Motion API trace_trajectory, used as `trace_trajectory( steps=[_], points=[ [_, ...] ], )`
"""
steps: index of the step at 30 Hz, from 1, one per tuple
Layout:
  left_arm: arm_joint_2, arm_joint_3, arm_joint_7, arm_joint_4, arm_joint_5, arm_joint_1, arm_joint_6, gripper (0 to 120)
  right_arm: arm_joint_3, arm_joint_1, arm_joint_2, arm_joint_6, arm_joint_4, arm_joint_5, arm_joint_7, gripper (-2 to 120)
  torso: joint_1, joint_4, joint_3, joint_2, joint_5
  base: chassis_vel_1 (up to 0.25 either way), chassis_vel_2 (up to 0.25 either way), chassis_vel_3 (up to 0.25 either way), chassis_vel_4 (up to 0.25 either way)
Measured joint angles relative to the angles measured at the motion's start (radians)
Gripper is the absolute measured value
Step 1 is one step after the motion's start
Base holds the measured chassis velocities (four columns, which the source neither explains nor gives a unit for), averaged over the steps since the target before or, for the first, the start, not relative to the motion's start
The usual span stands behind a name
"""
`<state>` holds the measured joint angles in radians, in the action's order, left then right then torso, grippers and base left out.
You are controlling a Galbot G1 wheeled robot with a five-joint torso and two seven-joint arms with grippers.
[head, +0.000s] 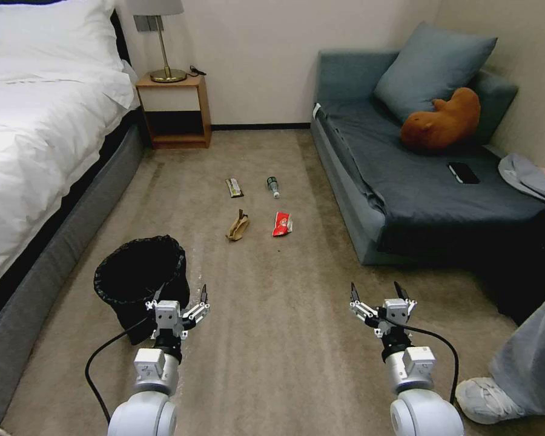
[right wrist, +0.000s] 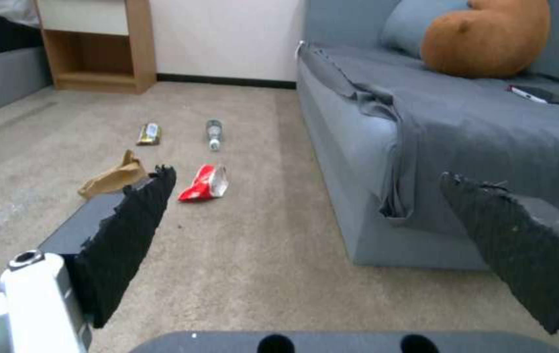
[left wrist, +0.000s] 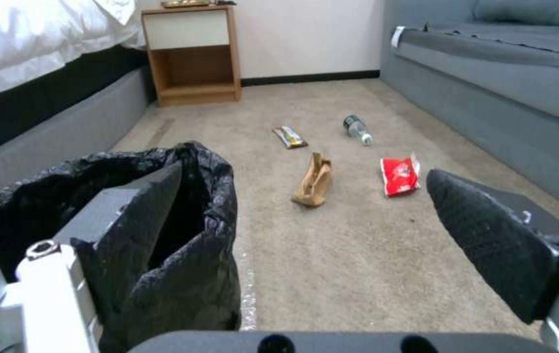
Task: Pick up the trash bin, then pick up the garbage on the floor and place it into the trash bin.
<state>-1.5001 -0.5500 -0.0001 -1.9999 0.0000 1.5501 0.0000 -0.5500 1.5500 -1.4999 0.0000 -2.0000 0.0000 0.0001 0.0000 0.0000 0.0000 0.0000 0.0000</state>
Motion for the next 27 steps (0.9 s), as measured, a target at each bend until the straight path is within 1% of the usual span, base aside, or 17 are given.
trace_trajectory(
  steps=[6,8,9,12,13,15,16,18,19,20,22,23,24,25,26,27],
  points=[
    [0.0,0.0,0.0,0.0,-0.001,0.0,0.0,100,0.0,0.0,0.0,0.0,0.0,0.0,0.0,100,0.0,0.0,0.0,0.0,0.0,0.0,0.0,0.0,0.0],
    [0.009,-0.006,-0.011,0.0,-0.021,-0.005,0.019,100,0.003,-0.005,0.001,-0.006,0.002,0.005,0.001,100,0.0,-0.0001,0.0,0.0,-0.0002,0.0,0.0,0.0,0.0],
    [0.009,-0.006,-0.011,0.0,-0.021,-0.005,0.019,100,0.003,-0.005,0.001,-0.006,0.002,0.005,0.001,100,0.0,-0.0001,0.0,0.0,-0.0002,0.0,0.0,0.0,0.0],
    [0.057,-0.043,-0.07,0.0,-0.116,-0.034,0.115,100,0.05,-0.067,0.028,-0.092,0.027,0.073,0.025,100,0.0,0.0001,0.0,0.0,-0.0001,0.0,0.0,0.0,0.0],
    [0.057,-0.043,-0.07,0.0,-0.116,-0.034,0.115,100,0.05,-0.067,0.028,-0.092,0.027,0.073,0.025,100,0.0,0.0001,0.0,0.0,-0.0001,0.0,0.0,0.0,0.0],
    [0.091,-0.069,-0.114,0.0,-0.187,-0.055,0.189,100,0.086,-0.116,0.049,-0.16,0.047,0.127,0.045,100,0.0,0.0002,0.0,0.0,-0.0001,0.0,0.0,0.0,0.0],
    [0.091,-0.069,-0.114,0.0,-0.187,-0.055,0.189,100,0.086,-0.116,0.049,-0.16,0.047,0.127,0.045,100,0.0,0.0002,0.0,0.0,-0.0001,0.0,0.0,0.0,0.0],
    [0.127,-0.097,-0.159,-0.001,-0.262,-0.077,0.265,100,0.128,-0.171,0.072,-0.237,0.069,0.187,0.068,100,0.0,0.0001,0.0,0.0,-0.0002,0.0,0.0,0.0,0.0],
    [0.127,-0.097,-0.159,-0.001,-0.262,-0.077,0.265,100,0.128,-0.171,0.072,-0.237,0.069,0.187,0.068,100,0.0,0.0001,0.0,0.0,-0.0002,0.0,0.0,0.0,0.0],
    [0.151,-0.116,-0.188,-0.002,-0.31,-0.092,0.314,100,0.156,-0.209,0.088,-0.291,0.085,0.228,0.084,100,0.0,0.0002,0.0,0.0,-0.0002,0.0,0.0,0.0,0.0],
    [0.189,-0.145,-0.235,-0.003,-0.388,-0.114,0.394,100,0.199,-0.266,0.112,-0.371,0.108,0.291,0.107,100,0.0,0.0002,0.0,0.0,-0.0002,0.0,0.0,0.0,0.0],
    [0.189,-0.145,-0.235,-0.003,-0.388,-0.114,0.394,100,0.199,-0.266,0.112,-0.371,0.108,0.291,0.107,100,0.0,0.0002,0.0,0.0,-0.0002,0.0,0.0,0.0,0.0],
    [0.208,-0.159,-0.259,-0.004,-0.427,-0.126,0.433,100,0.22,-0.295,0.124,-0.41,0.12,0.322,0.119,100,0.0,0.0002,0.0,0.0,-0.0003,0.0,0.0,0.0,0.0],
    [0.208,-0.159,-0.259,-0.004,-0.427,-0.126,0.433,100,0.22,-0.295,0.124,-0.41,0.12,0.322,0.119,100,0.0,0.0002,0.0,0.0,-0.0003,0.0,0.0,0.0,0.0],
    [0.236,-0.178,-0.282,-0.019,-0.464,-0.138,0.473,100,0.244,-0.328,0.138,-0.456,0.133,0.358,0.132,100,0.0,0.0003,0.0,0.0,-0.0012,0.0,0.0,0.0,0.0],
    [0.261,-0.193,-0.292,-0.056,-0.476,-0.147,0.486,100,0.261,-0.351,0.149,-0.488,0.143,0.382,0.142,100,0.0,0.0003,0.0,0.0,-0.0005,0.0,0.0,0.0,0.0]
  ],
)
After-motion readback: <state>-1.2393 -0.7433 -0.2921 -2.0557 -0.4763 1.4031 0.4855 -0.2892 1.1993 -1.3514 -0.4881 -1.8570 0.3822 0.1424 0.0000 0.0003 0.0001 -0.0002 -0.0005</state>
